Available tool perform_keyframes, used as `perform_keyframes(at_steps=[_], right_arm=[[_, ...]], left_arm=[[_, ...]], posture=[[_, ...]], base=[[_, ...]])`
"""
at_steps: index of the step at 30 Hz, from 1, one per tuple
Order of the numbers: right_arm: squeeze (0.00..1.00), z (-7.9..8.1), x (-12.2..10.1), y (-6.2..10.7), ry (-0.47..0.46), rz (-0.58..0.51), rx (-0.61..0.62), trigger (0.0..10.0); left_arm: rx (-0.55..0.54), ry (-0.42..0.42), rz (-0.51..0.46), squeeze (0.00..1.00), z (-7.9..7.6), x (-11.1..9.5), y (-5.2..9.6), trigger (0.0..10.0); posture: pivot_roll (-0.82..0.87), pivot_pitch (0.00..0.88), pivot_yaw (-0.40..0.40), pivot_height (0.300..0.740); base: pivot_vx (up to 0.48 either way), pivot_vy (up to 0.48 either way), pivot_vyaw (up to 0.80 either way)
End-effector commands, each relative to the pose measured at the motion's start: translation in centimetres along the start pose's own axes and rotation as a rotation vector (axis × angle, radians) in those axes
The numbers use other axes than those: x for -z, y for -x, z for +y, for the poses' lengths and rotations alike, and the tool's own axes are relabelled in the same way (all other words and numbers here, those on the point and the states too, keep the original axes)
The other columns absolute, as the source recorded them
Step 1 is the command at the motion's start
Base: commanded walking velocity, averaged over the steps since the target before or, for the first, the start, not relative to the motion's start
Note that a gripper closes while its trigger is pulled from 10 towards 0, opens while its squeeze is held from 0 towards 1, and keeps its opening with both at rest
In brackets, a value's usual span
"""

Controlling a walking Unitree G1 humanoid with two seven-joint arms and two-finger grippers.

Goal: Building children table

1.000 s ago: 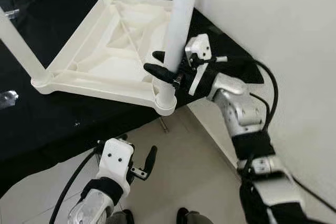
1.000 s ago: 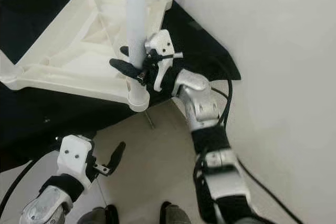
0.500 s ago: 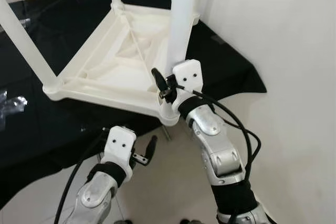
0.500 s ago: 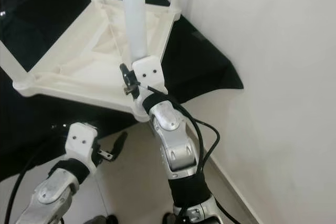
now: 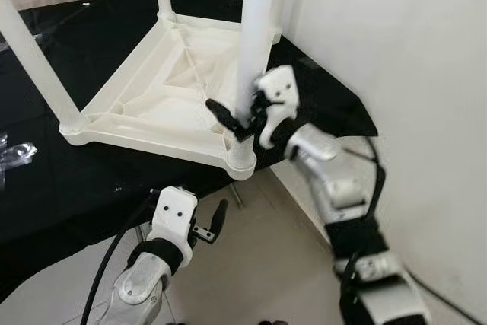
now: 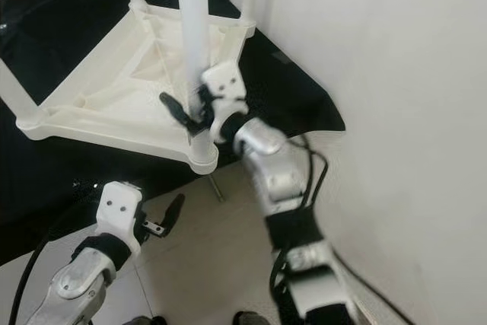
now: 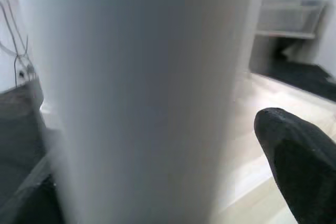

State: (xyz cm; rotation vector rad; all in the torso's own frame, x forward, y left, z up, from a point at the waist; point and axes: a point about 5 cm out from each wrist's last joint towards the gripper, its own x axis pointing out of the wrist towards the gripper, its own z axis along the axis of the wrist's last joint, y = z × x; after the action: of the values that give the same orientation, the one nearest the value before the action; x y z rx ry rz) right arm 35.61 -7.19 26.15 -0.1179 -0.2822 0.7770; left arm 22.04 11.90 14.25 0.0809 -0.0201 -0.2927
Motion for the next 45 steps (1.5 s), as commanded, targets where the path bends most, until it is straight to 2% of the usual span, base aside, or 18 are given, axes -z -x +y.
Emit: perform_keyframes(at_steps=[1,3,4,5,6,12,18,19,27,34,35,37,39,40,41,42,43,45], right_arm=[[1.00,-1.0,-0.6,-0.4,0.005,-0.020,-0.046,10.0],[1.00,-1.4,-0.8,-0.5,0.011,-0.016,-0.069,10.0],[0.93,-1.6,-0.9,-0.6,0.011,-0.011,-0.107,10.0],[0.93,-1.6,-0.9,-0.6,0.011,-0.011,-0.107,10.0],[0.00,-1.7,-1.0,-0.7,0.008,-0.003,-0.154,10.0],[0.00,-2.3,-1.2,-1.2,-0.036,0.012,-0.353,10.0],[0.00,-2.2,-1.2,-1.5,-0.088,-0.013,-0.436,10.0],[0.00,-2.1,-1.2,-1.6,-0.099,-0.018,-0.450,0.0],[0.00,-2.5,-1.1,-1.6,-0.097,-0.030,-0.442,0.0],[0.00,-3.9,0.2,0.8,-0.076,-0.025,-0.288,0.0],[0.00,-3.6,1.3,2.5,-0.096,-0.002,-0.167,0.0],[0.00,-3.3,1.9,2.9,-0.108,0.010,-0.112,0.0],[0.00,-2.1,4.1,4.0,-0.082,0.111,0.193,0.0],[0.00,-1.2,5.3,5.0,-0.041,0.203,0.413,0.0],[0.00,-0.8,5.9,5.9,-0.007,0.262,0.564,0.0],[0.00,-0.8,5.9,5.9,-0.007,0.262,0.564,0.0],[0.00,0.9,6.0,5.7,-0.016,0.267,0.551,0.0],[0.00,3.6,5.4,3.6,-0.037,0.207,0.441,0.0]], left_arm=[[0.011,0.010,0.015,0.00,-0.5,0.0,0.7,10.0],[0.012,0.010,0.019,0.00,-0.5,0.0,0.9,10.0],[0.014,0.009,0.022,0.00,-0.5,0.0,1.1,10.0],[0.014,0.009,0.022,0.00,-0.5,0.0,1.1,10.0],[0.017,0.008,0.026,0.00,-0.6,0.0,1.3,10.0],[0.031,0.013,0.044,0.00,-0.7,-0.2,2.4,10.0],[0.036,0.015,0.057,0.00,-0.6,-0.2,2.9,10.0],[0.036,0.015,0.058,0.00,-0.6,-0.3,2.9,10.0],[0.037,0.014,0.058,0.00,-0.5,-0.4,2.4,10.0],[0.027,0.012,0.046,0.00,-0.3,-0.3,1.5,10.0],[0.025,0.011,0.040,0.00,-0.2,-0.3,1.1,10.0],[0.025,0.011,0.039,0.00,-0.1,-0.3,0.9,10.0],[0.029,0.009,0.037,0.00,0.0,-0.1,0.5,10.0],[0.030,0.004,0.035,0.00,0.1,-0.1,0.2,10.0],[0.030,0.002,0.034,0.00,0.2,0.0,0.0,10.0],[0.030,0.002,0.034,0.00,0.2,0.0,0.0,10.0],[0.029,-0.003,0.033,0.00,0.3,0.0,-0.2,10.0],[0.016,-0.006,0.031,0.00,0.6,0.2,-0.7,10.0]], posture=[[0.00,0.231,-0.066,0.740],[0.00,0.241,-0.059,0.740],[0.01,0.243,-0.057,0.740],[0.01,0.243,-0.057,0.740],[0.01,0.255,-0.046,0.740],[0.03,0.276,-0.022,0.740],[0.03,0.280,-0.014,0.740],[0.03,0.282,-0.014,0.740],[0.07,0.280,-0.017,0.740],[0.04,0.254,-0.037,0.740],[0.03,0.246,-0.036,0.740],[0.02,0.236,-0.037,0.740],[0.01,0.223,-0.039,0.740],[-0.01,0.214,-0.038,0.740],[-0.01,0.211,-0.037,0.740],[-0.01,0.211,-0.037,0.740],[-0.02,0.201,-0.041,0.740],[-0.05,0.172,-0.038,0.740]], base=[[0.000,0.000,0.00],[0.000,0.000,0.00],[0.000,0.000,0.00],[0.000,0.000,0.00],[0.000,0.000,0.00],[0.000,0.000,0.00],[0.000,0.000,0.00],[0.000,0.000,0.00],[0.000,0.000,0.00],[0.000,0.000,0.00],[0.000,0.000,0.00],[0.000,0.000,0.00],[0.000,0.000,0.00],[0.000,0.000,0.00],[0.000,0.000,0.00],[0.000,0.000,0.00],[0.000,0.000,0.00],[0.000,0.000,0.00]])
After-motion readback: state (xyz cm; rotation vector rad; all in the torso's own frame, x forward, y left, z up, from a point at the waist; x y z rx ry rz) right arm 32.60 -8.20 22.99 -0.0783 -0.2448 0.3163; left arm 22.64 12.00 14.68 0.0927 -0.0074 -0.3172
